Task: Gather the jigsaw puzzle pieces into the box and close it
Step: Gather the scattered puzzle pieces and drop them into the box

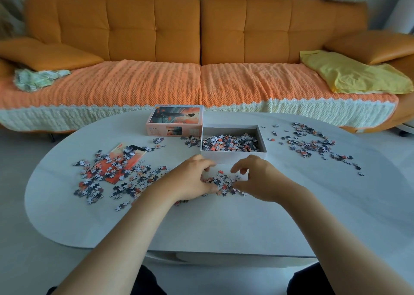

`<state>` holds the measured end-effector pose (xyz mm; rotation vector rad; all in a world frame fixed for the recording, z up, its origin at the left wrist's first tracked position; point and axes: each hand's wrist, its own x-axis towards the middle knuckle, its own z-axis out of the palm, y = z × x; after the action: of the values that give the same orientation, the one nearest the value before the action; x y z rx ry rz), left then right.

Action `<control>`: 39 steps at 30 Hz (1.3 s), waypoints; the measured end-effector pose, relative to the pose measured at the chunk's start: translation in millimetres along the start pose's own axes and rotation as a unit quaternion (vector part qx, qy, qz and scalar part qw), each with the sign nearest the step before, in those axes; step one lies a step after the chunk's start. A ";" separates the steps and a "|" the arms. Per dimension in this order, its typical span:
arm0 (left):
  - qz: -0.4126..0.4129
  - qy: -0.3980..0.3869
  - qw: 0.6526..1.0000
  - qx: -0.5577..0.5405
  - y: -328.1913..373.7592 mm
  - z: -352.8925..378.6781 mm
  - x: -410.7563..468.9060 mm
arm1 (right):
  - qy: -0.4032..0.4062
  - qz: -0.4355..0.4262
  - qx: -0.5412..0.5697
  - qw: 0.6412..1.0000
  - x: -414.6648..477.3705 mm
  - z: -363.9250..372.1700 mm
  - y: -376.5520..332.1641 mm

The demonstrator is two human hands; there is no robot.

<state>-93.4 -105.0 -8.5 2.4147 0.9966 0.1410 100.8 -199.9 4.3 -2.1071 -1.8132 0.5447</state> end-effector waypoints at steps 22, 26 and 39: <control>0.033 0.049 0.998 -0.025 15.5 7.9 13.1 | -0.027 0.040 0.027 0.998 11.2 9.0 -27.8; 0.004 0.056 0.995 -0.078 13.8 6.9 14.1 | -0.031 0.066 0.064 0.995 16.8 7.6 -24.1; 0.012 0.185 0.970 -0.156 19.5 -31.1 56.8 | 0.207 0.030 0.168 0.963 45.3 -30.5 -12.2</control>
<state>-48.8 -64.6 22.4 2.1494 1.0142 0.7243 110.5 -152.8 33.0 -1.8754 -1.3271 0.3587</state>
